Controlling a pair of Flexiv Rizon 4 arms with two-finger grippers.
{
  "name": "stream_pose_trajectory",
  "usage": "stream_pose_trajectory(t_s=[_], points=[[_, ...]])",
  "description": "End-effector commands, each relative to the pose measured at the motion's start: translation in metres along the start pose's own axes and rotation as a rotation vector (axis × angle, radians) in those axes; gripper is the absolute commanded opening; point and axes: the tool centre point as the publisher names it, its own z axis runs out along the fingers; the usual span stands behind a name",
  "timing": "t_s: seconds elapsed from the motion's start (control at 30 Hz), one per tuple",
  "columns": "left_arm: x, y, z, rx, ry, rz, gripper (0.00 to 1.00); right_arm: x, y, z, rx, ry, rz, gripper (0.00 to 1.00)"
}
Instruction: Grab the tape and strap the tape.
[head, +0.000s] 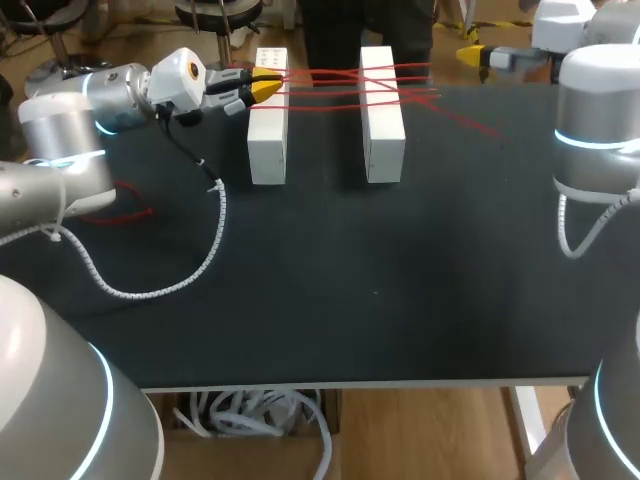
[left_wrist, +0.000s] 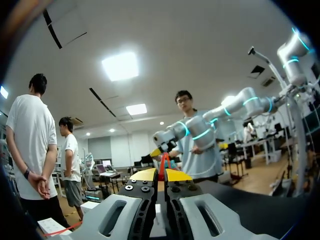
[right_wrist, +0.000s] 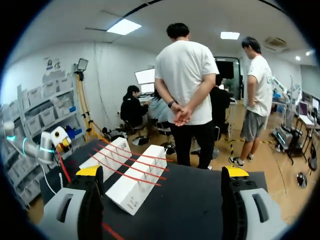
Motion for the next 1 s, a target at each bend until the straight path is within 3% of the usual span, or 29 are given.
stream_pose_trajectory(t_s=[0.03, 0.23, 0.37, 0.67, 1.0], points=[[-0.001, 0.001, -0.001, 0.003, 0.003, 0.001, 0.0, 0.016, 0.001, -0.046, -0.351, -0.116, 0.103, 1.0], [-0.001, 0.001, -0.001, 0.003, 0.003, 0.001, 0.0, 0.035, -0.013, -0.075, -0.645, -0.25, 0.027, 1.0], [-0.001, 0.001, -0.001, 0.003, 0.003, 0.001, 0.0, 0.04, -0.021, -0.083, -0.756, -0.351, 0.021, 1.0], [-0.001, 0.001, -0.001, 0.003, 0.003, 0.001, 0.0, 0.044, -0.046, -0.072, -0.763, -0.518, 0.09, 1.0], [-0.001, 0.001, -0.001, 0.003, 0.003, 0.001, 0.0, 0.043, -0.048, -0.069, -0.741, -0.518, 0.107, 1.0]])
